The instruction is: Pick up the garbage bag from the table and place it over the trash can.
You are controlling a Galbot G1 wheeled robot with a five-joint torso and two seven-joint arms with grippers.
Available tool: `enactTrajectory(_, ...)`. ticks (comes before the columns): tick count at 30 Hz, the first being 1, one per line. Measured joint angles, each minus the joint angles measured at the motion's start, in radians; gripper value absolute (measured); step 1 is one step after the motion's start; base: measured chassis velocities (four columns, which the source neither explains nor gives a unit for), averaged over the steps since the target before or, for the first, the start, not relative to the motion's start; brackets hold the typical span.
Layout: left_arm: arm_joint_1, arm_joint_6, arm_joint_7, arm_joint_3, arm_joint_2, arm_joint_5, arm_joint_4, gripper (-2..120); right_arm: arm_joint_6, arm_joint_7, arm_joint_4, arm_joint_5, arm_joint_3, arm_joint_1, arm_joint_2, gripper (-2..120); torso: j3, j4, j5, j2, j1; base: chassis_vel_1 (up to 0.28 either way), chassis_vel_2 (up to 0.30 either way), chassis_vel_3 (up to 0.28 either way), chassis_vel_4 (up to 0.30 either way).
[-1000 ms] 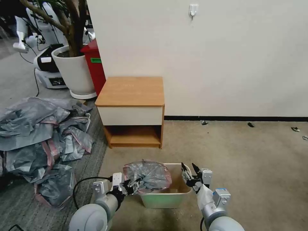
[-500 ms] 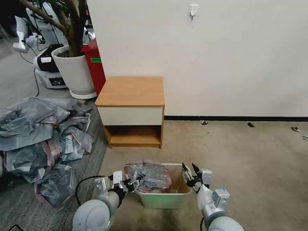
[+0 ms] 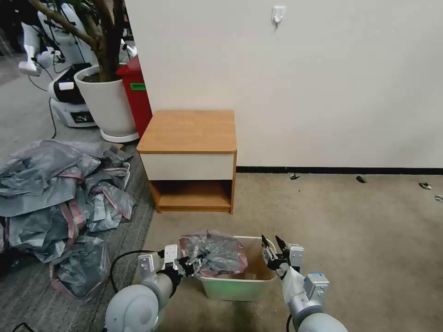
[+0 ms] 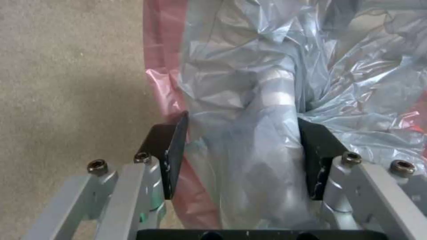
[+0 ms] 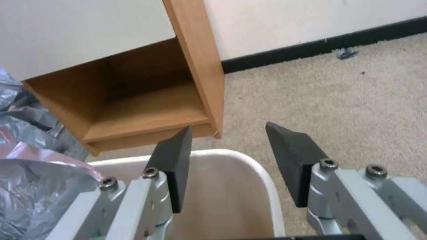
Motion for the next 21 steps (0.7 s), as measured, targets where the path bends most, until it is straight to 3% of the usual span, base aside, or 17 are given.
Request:
enactTrajectory(15,-0.061,0.0,-0.073,0.055,0.037,-0.086,0.039,49,0.014,-0.002,-0.012,-0.022,0.007,-0.009,0.027,46,0.0,-0.0001,0.0,0.0,0.0,0.0,0.0,0.0,0.0)
enactTrajectory(21,-0.068,0.0,-0.08,0.063,0.039,-0.093,0.05,26,0.015,-0.002,-0.009,-0.023,0.017,-0.006,0.029,46,0.0,-0.0001,0.0,0.0,0.0,0.0,0.0,0.0,0.0)
